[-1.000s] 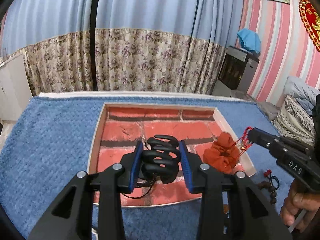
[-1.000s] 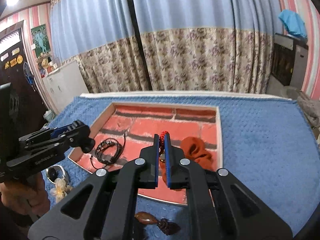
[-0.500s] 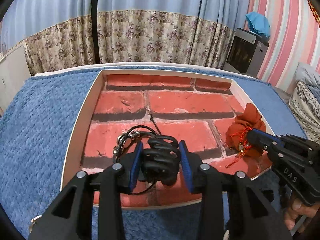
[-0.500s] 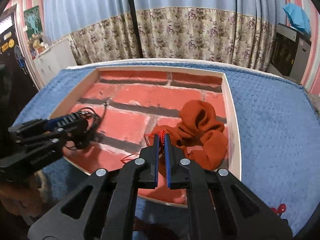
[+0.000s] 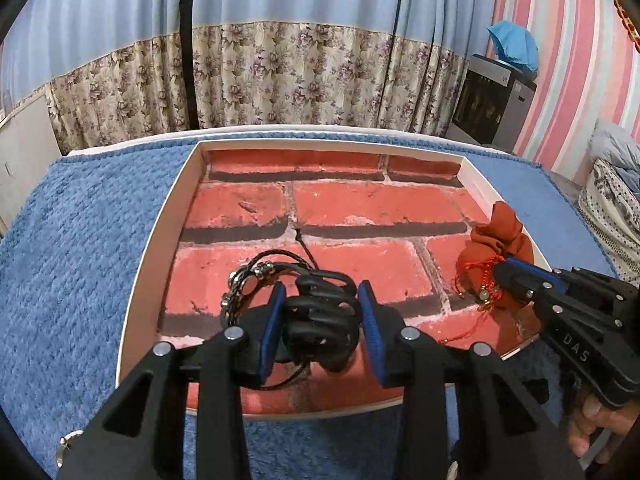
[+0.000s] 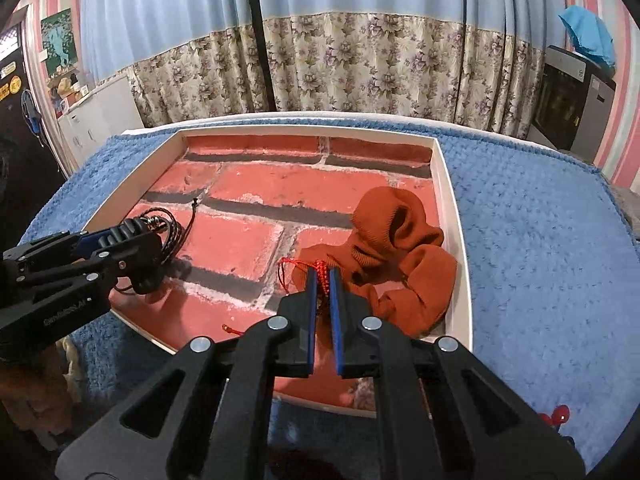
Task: Organize jewelry
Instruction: 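Place the claw clip in the tray with the left tool while the right tool drops the charm, then move the left tool to the cream flower scrunchie while the right tool reaches the black hair tie, then grasp the flower scrunchie with the left tool while the right tool grasps the black hair tie, then lower the flower scrunchie into the tray with the left tool while the right tool drops the hair tie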
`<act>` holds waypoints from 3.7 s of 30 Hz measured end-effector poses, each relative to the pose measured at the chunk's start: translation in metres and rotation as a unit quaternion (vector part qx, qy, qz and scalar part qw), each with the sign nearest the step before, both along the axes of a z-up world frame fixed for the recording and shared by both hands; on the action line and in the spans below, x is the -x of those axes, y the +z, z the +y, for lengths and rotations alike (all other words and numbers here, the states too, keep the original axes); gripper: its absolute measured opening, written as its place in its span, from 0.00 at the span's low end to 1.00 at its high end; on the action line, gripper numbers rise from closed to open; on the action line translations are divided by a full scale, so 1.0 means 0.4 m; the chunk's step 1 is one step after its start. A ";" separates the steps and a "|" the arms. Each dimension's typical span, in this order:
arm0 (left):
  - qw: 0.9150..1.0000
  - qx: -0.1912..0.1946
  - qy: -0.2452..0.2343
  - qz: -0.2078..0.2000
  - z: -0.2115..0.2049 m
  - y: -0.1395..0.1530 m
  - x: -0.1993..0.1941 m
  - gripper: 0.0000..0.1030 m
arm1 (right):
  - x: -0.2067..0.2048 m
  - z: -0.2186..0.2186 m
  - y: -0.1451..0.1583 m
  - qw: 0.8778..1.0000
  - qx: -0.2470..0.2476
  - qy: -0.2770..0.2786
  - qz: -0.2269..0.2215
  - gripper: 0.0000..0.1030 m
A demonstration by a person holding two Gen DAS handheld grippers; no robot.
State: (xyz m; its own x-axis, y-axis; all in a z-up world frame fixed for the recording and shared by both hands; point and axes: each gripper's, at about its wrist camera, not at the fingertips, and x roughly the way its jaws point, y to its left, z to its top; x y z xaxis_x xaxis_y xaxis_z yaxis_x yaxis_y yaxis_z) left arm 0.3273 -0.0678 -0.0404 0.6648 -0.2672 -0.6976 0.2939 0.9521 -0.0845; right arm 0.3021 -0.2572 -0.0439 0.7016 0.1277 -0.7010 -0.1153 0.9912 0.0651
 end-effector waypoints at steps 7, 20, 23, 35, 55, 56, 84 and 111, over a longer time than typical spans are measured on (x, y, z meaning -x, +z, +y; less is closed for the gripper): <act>1.000 0.001 -0.003 -0.025 -0.001 0.059 0.032 0.58 | 0.036 -0.034 0.057 1.000 -0.003 -0.013 -0.020 0.39; 0.994 -0.012 0.035 -0.098 0.207 0.249 0.192 0.61 | 0.266 -0.231 0.213 0.994 0.030 -0.068 -0.080 0.64; 0.994 -0.013 0.054 -0.092 0.265 0.226 0.248 0.61 | 0.336 -0.278 0.195 0.993 0.027 -0.087 -0.076 0.64; 0.996 -0.010 0.076 -0.052 0.303 0.085 0.395 0.61 | 0.464 -0.292 0.061 0.993 0.025 -0.115 -0.033 0.64; 1.000 -0.008 0.009 -0.027 0.124 0.031 0.425 0.61 | 0.439 -0.154 0.044 0.997 -0.016 -0.072 -0.029 0.64; 1.000 -0.007 0.009 -0.025 0.119 0.027 0.420 0.61 | 0.432 -0.125 0.044 0.997 -0.023 -0.061 -0.028 0.64; 0.999 -0.006 0.001 0.047 0.131 -0.061 0.312 0.10 | 0.305 0.070 -0.061 0.998 -0.039 -0.007 0.044 0.12; 0.996 0.018 -0.018 -0.084 0.093 0.246 0.252 0.10 | 0.316 0.066 0.247 0.996 -0.004 -0.002 -0.090 0.12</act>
